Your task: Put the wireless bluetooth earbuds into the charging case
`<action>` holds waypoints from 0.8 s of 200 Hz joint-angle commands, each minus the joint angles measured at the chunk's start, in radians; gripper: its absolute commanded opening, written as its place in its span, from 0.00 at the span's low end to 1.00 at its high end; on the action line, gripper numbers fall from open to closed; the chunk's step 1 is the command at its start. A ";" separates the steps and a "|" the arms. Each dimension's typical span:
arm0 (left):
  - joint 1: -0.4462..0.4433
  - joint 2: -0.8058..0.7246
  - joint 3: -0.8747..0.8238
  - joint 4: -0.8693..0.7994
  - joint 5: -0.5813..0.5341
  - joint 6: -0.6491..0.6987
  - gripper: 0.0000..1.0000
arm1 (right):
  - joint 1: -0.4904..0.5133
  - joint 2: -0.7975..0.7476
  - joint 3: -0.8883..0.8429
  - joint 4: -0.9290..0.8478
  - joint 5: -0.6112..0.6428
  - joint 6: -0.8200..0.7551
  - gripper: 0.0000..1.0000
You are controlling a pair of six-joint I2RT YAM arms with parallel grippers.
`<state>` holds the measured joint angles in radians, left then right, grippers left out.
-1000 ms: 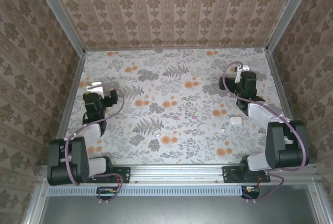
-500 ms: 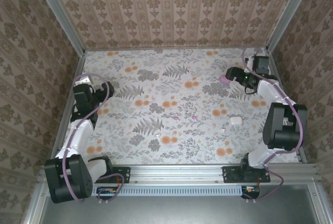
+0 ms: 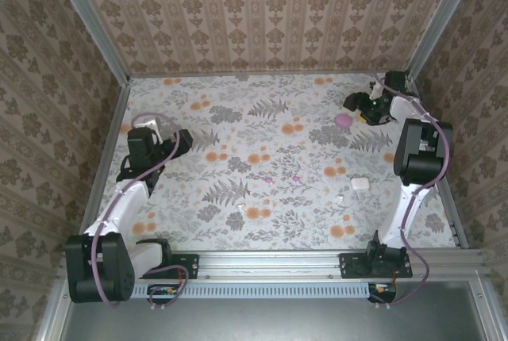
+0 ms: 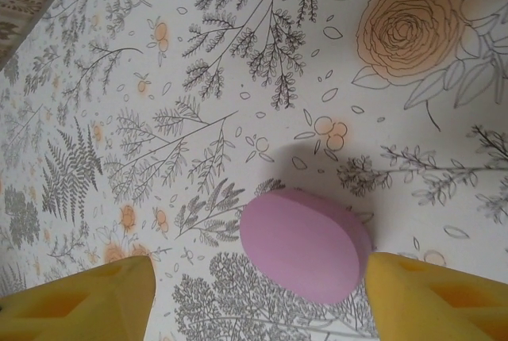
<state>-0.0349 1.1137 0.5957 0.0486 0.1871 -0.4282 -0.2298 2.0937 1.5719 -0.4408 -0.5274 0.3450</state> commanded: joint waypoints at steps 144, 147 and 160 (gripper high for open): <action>-0.080 0.051 0.084 -0.067 -0.024 0.014 1.00 | 0.126 0.209 0.311 -0.368 0.007 -0.198 0.70; -0.080 0.051 0.083 -0.069 -0.024 0.015 1.00 | 0.129 0.201 0.300 -0.366 0.012 -0.202 0.70; -0.079 0.051 0.082 -0.071 -0.024 0.015 1.00 | 0.145 0.168 0.255 -0.357 0.044 -0.226 0.70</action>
<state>-0.1089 1.1698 0.6575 0.0002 0.1745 -0.4267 -0.1081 2.3413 1.8889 -0.7444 -0.5453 0.1871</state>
